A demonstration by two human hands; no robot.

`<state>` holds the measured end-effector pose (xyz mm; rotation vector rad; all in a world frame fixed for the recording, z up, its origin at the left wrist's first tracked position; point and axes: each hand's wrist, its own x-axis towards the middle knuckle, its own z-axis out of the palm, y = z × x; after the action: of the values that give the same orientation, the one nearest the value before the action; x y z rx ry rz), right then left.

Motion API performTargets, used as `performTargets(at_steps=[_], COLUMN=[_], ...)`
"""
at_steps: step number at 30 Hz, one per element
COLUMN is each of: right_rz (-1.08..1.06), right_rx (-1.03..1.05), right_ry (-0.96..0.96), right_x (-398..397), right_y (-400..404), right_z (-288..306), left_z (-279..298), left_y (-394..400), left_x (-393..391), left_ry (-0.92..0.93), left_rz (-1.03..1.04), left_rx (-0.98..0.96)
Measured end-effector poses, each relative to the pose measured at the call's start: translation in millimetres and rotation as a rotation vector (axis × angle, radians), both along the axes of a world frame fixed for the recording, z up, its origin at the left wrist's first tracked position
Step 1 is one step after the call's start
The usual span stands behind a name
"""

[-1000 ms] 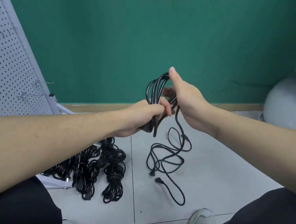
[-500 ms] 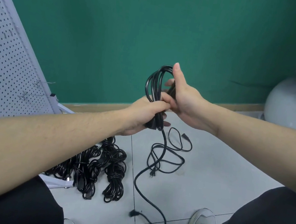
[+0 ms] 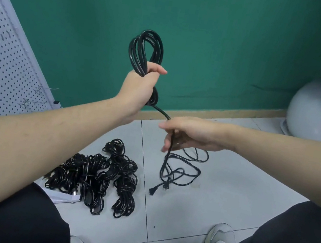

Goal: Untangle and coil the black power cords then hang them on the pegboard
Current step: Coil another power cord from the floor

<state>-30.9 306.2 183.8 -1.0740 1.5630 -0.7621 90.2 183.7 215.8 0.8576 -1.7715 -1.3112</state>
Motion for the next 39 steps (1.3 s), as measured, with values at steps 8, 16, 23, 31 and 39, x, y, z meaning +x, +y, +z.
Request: performTargets(at_steps=[8,16,23,31,39], right_rz=[0.032,-0.353,-0.27,-0.541,-0.613], right_rx=[-0.205,-0.315,-0.373,-0.654,-0.553], right_ry=[0.453,0.439,-0.073,0.126,-0.223], right_x=[-16,-27,-40,-26,-14], right_y=[4,-5,1,-11,-20], right_z=[9,22,27,25,18], left_z=[-14,-24,-32,-42,-47], left_y=[-21,-6,1,18,33], left_x=[13,9,7,2,-5], left_ry=[-0.323,-0.506,-0.576,-0.372,-0.247], left_rz=[-0.038,-0.278,-0.419,-0.458,-0.539], left_rx=[-0.187,-0.14,-0.232,-0.048,0.119])
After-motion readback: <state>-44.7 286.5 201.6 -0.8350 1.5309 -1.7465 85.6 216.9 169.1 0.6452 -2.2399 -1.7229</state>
